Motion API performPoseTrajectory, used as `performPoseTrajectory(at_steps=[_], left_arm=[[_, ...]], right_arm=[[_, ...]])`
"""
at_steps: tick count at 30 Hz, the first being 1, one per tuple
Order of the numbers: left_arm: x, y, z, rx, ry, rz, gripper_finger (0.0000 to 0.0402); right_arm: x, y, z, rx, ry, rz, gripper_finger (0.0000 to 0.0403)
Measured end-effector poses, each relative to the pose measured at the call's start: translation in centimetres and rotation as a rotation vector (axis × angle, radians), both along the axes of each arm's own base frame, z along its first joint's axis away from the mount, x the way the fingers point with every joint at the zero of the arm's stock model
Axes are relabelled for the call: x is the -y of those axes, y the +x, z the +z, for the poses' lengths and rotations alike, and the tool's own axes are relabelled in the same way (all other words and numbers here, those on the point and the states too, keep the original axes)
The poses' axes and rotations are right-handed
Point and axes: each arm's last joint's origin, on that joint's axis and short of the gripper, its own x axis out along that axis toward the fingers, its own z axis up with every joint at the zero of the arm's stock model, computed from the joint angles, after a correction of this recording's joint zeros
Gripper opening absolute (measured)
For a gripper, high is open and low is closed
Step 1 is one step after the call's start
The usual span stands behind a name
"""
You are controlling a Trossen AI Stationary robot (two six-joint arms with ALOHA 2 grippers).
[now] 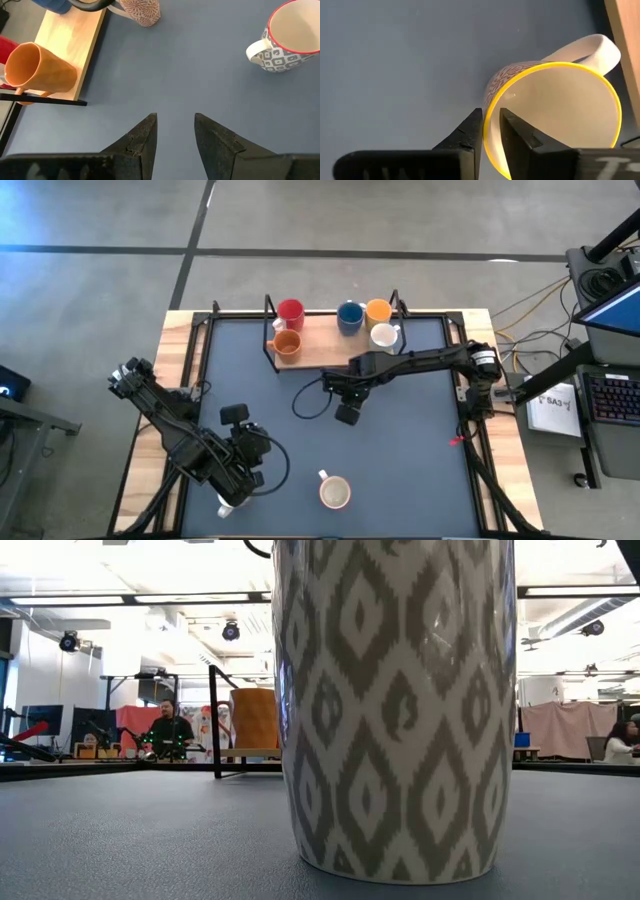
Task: Place coffee mugs
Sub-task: Put the white cup on the shelf
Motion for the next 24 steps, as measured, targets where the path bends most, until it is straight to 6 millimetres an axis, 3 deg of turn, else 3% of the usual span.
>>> performPoseTrajectory(at_steps=[9, 24], left_arm=[[0.0, 0.0, 0.0, -0.003, -0.006, 0.000, 0.0113], [0.0, 0.0, 0.0, -0.004, -0.008, 0.000, 0.0113]], right_arm=[[-0.1, -1.4, 0.9, -0.129, -0.039, 0.354, 0.0094], [-0.4, -2.2, 0.4, -0.215, -0.041, 0.596, 0.0130]])
